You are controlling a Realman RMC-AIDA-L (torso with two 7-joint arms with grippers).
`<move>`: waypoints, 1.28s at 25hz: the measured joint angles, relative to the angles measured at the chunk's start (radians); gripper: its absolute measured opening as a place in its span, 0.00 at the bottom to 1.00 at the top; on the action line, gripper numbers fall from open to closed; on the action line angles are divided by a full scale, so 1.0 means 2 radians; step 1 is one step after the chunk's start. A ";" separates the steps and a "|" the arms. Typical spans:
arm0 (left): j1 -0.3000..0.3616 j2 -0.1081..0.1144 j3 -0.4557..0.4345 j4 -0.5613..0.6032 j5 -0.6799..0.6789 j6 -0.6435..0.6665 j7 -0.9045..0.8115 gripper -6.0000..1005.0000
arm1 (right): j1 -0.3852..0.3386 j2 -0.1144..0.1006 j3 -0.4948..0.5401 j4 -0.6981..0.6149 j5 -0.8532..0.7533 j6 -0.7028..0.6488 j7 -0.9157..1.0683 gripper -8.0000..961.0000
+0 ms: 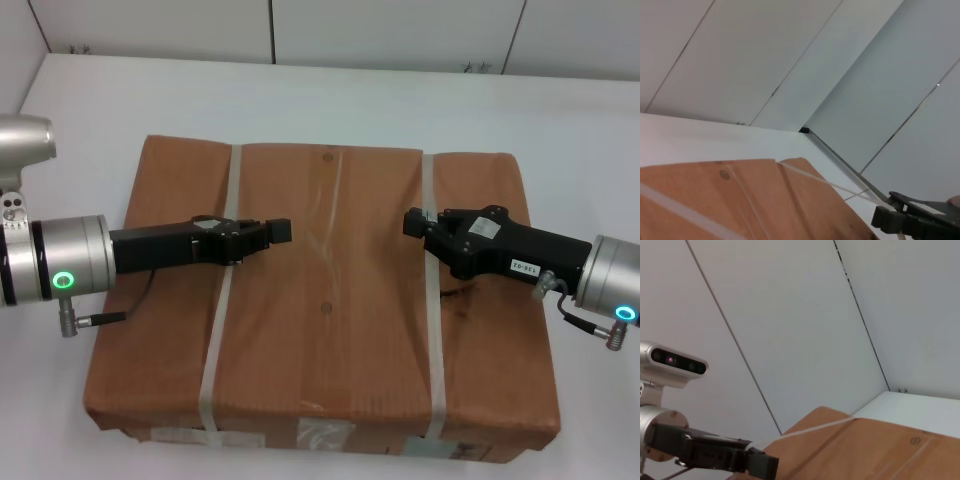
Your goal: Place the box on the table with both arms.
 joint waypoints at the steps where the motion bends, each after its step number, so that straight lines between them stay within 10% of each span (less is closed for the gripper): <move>1: 0.000 0.000 0.000 0.000 0.000 0.000 0.000 0.01 | 0.000 0.000 0.000 0.000 0.000 0.000 0.000 0.07; 32: -0.008 -0.008 0.000 -0.007 0.005 -0.066 0.000 0.02 | 0.026 0.003 -0.003 0.015 -0.003 0.061 0.006 0.07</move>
